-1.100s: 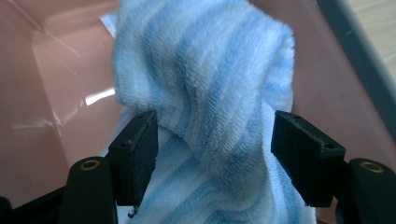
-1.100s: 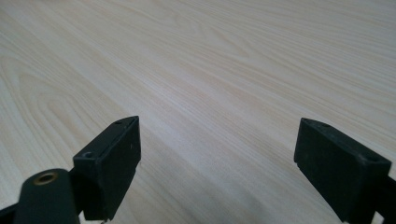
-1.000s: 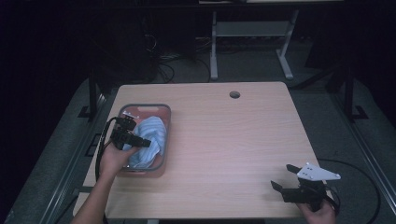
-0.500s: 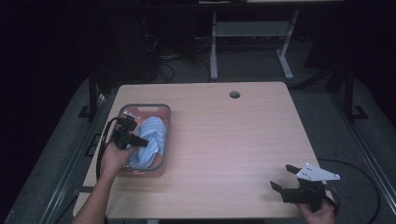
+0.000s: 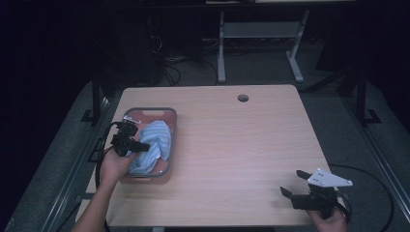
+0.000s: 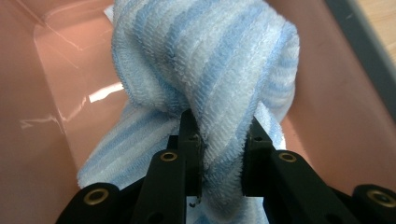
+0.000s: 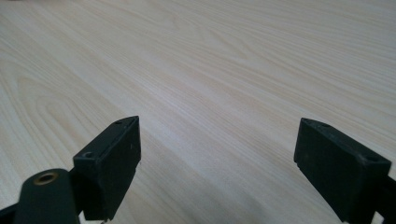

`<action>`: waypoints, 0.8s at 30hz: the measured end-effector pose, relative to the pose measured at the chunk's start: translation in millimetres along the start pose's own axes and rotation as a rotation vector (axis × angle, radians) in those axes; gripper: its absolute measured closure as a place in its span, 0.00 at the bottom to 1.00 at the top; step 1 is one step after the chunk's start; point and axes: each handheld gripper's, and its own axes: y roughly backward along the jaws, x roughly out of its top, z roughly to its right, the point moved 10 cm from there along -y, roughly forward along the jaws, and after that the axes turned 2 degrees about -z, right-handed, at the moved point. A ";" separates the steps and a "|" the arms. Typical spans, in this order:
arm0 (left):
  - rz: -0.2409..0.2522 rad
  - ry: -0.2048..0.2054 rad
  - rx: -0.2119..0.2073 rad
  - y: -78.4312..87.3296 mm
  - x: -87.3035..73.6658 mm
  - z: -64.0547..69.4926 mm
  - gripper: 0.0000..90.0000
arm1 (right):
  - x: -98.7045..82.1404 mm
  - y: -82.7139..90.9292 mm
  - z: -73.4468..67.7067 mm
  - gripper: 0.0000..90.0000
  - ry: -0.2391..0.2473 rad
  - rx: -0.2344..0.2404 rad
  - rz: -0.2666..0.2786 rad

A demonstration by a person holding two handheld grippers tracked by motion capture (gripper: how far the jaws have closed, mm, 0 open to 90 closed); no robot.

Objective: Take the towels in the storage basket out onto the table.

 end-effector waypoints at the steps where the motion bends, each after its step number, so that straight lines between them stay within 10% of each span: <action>1: 0.012 0.009 -0.008 2.9 0.5 -0.5 0.83 | -0.1 -0.3 -0.3 0.16 0.000 0.000 -0.001; 24: 0.189 0.060 -0.104 39.4 14.0 5.1 0.84 | 1.5 4.7 3.3 0.16 -0.010 -0.012 0.008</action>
